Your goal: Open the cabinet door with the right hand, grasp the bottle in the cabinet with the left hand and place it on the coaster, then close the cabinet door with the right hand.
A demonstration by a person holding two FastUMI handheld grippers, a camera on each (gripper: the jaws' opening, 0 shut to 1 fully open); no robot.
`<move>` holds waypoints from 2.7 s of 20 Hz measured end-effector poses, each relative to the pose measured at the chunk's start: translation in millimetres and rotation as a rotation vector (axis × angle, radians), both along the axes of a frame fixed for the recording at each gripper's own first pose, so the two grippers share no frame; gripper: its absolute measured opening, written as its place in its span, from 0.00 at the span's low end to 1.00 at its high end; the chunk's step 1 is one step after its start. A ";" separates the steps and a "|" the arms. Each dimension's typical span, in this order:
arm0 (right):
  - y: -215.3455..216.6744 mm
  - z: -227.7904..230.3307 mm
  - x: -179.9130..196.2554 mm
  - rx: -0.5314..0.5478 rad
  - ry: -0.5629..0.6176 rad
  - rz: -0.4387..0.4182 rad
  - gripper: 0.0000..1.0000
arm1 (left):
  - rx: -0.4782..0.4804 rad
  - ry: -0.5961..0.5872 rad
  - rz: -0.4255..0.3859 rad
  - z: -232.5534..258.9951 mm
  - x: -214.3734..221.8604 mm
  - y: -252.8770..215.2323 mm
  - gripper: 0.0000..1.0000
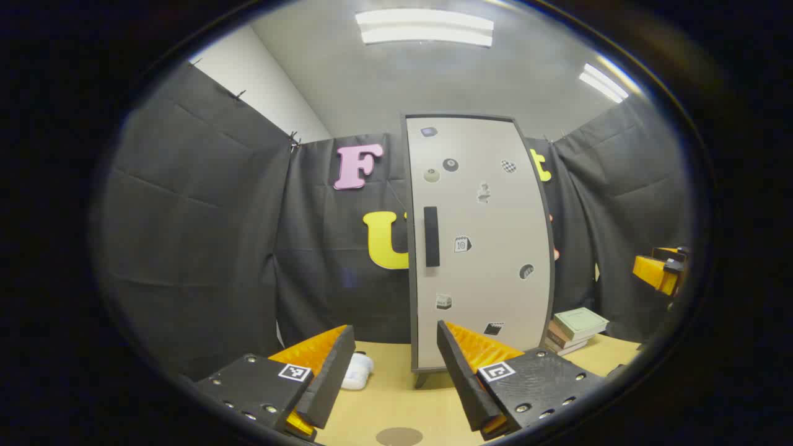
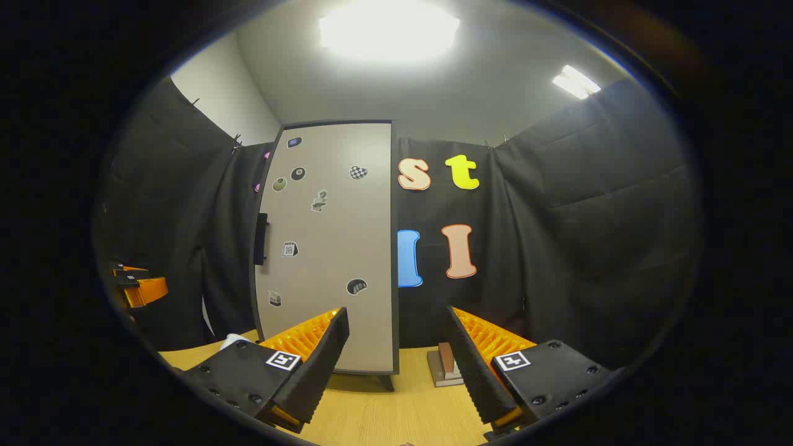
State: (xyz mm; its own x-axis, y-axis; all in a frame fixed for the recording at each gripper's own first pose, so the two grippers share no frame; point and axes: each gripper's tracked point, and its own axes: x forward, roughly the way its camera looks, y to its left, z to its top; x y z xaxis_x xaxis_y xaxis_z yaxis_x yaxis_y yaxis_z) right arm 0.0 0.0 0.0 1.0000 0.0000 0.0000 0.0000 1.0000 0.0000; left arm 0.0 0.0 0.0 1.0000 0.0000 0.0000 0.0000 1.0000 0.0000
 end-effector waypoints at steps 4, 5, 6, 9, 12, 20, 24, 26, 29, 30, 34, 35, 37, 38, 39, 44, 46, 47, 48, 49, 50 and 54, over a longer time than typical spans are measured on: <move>-0.1 -2.1 -1.3 0.000 0.006 -0.002 0.98 | 0.002 0.001 -0.002 -1.0 0.6 0.5 0.81; -0.1 -1.7 -0.6 -0.002 0.006 -0.003 0.98 | 0.002 0.001 -0.003 0.5 0.7 0.7 0.81; -0.5 -1.0 -0.5 -0.002 0.006 -0.003 0.98 | 0.004 0.000 -0.004 -0.4 -0.7 1.0 0.80; -1.1 -0.8 -2.8 -0.002 0.005 -0.002 0.98 | 0.007 -0.001 -0.007 1.1 -0.6 -3.2 0.80; -2.4 -1.5 -4.5 -0.002 0.010 0.004 0.96 | 0.009 -0.004 -0.009 2.7 -3.0 -6.4 0.82; -17.3 -5.3 -2.7 0.004 0.020 0.015 0.98 | 0.012 -0.011 0.004 6.7 -3.2 -23.5 0.81; -25.9 -4.8 1.4 0.013 0.012 0.033 0.98 | 0.007 -0.014 0.018 6.9 -3.7 -37.6 0.81; -28.6 -3.9 3.6 0.000 0.002 0.051 0.98 | 0.017 -0.014 0.031 5.4 -3.5 -42.1 0.82; -25.0 -9.2 8.9 0.009 0.014 0.086 0.98 | 0.032 -0.011 0.053 4.5 -5.1 -41.5 0.81; -22.6 -10.9 10.8 0.016 0.021 0.096 0.98 | 0.034 -0.014 0.062 6.8 -6.6 -39.3 0.81; -12.7 -7.5 21.1 0.038 0.024 0.104 0.98 | 0.051 -0.023 0.073 9.3 -4.8 -30.5 0.80; -9.2 -6.3 24.4 0.040 0.020 0.104 0.98 | 0.056 -0.023 0.071 7.6 -2.4 -26.9 0.81; 1.0 -7.2 30.8 0.042 0.030 0.096 0.98 | 0.051 -0.013 0.061 3.7 4.8 -20.5 0.81; 8.4 -6.4 34.2 0.046 0.036 0.096 0.98 | 0.046 -0.011 0.055 2.6 6.7 -16.7 0.81; 16.8 -3.0 39.6 0.051 0.037 0.100 1.00 | 0.041 -0.014 0.055 1.7 9.5 -8.9 0.81; 61.4 12.6 60.7 0.056 0.040 0.128 0.98 | 0.021 0.004 0.075 -10.0 21.3 31.9 0.83; 81.0 19.1 69.7 0.056 0.035 0.144 0.98 | 0.017 0.008 0.091 -14.3 23.7 52.2 0.81; 90.3 22.6 74.9 0.061 0.034 0.154 0.98 | 0.018 0.009 0.100 -15.2 24.3 62.8 0.81; 100.7 25.9 80.5 0.067 0.032 0.165 0.98 | 0.021 0.012 0.111 -17.5 24.6 73.9 0.80; 110.2 29.7 86.0 0.074 0.031 0.174 0.98 | 0.024 0.013 0.122 -18.4 23.9 85.2 0.81; 119.5 32.1 92.0 0.079 0.031 0.183 0.98 | 0.026 0.014 0.134 -20.2 23.6 96.3 0.80; 157.0 43.2 112.8 0.095 0.036 0.220 0.98 | 0.026 0.022 0.182 -28.8 21.7 141.0 0.80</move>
State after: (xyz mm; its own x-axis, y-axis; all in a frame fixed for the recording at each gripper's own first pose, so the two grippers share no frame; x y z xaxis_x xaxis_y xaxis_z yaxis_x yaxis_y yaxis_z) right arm 112.8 157.0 43.2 0.9752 0.2197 -0.0253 -0.2163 0.9714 0.0985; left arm 21.7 141.0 -28.8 0.9833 0.1808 -0.0198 -0.1802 0.9832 0.0278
